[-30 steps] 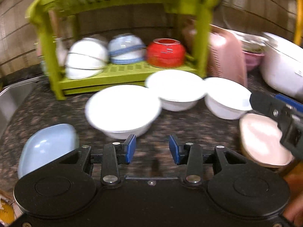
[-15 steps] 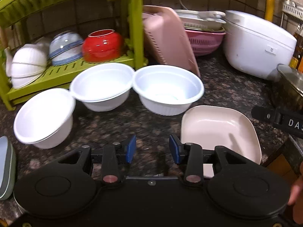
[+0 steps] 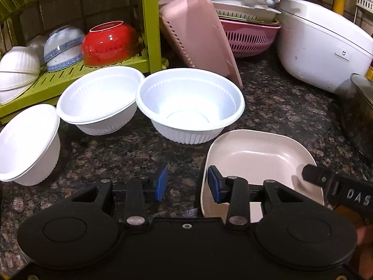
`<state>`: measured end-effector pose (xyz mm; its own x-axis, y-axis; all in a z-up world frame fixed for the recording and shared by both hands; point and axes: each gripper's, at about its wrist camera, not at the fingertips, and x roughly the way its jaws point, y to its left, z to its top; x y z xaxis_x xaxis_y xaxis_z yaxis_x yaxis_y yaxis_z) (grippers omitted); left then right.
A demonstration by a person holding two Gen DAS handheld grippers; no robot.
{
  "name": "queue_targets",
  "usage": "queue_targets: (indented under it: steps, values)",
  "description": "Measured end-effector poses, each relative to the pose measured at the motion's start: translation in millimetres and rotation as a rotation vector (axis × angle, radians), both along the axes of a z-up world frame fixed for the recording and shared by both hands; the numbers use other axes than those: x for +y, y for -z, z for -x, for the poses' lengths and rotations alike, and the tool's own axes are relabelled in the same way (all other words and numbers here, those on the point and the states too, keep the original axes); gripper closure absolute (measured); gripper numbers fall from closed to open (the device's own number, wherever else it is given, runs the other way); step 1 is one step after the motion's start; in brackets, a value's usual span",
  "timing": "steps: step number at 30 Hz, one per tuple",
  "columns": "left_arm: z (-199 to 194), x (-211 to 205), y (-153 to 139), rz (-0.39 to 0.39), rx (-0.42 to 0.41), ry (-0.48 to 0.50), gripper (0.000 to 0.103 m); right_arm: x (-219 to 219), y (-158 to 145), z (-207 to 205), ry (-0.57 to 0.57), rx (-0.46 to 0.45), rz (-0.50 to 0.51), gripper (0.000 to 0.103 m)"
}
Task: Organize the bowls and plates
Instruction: 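Grasp the pale pink plate rim with the left gripper and lift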
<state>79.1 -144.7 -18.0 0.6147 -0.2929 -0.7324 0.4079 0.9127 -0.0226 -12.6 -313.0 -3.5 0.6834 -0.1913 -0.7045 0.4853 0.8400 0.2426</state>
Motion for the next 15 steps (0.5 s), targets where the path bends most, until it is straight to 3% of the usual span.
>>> queue_targets:
  steps: [7, 8, 11, 15]
  values:
    - [-5, -11, 4, 0.002, 0.022, 0.033, 0.055, 9, 3, -6, -0.033, 0.029, 0.048, 0.067]
    - [-6, -12, 5, 0.002, 0.031, 0.038, 0.056, 11, 3, -7, -0.039, 0.033, 0.061, 0.073]
    - [-7, -12, 8, 0.008, 0.062, 0.046, 0.063, 15, 4, -8, -0.064, 0.039, 0.073, 0.085]
    - [-4, -7, 7, 0.009, 0.064, 0.047, 0.08, 26, 3, -7, -0.119, 0.041, 0.077, 0.088]
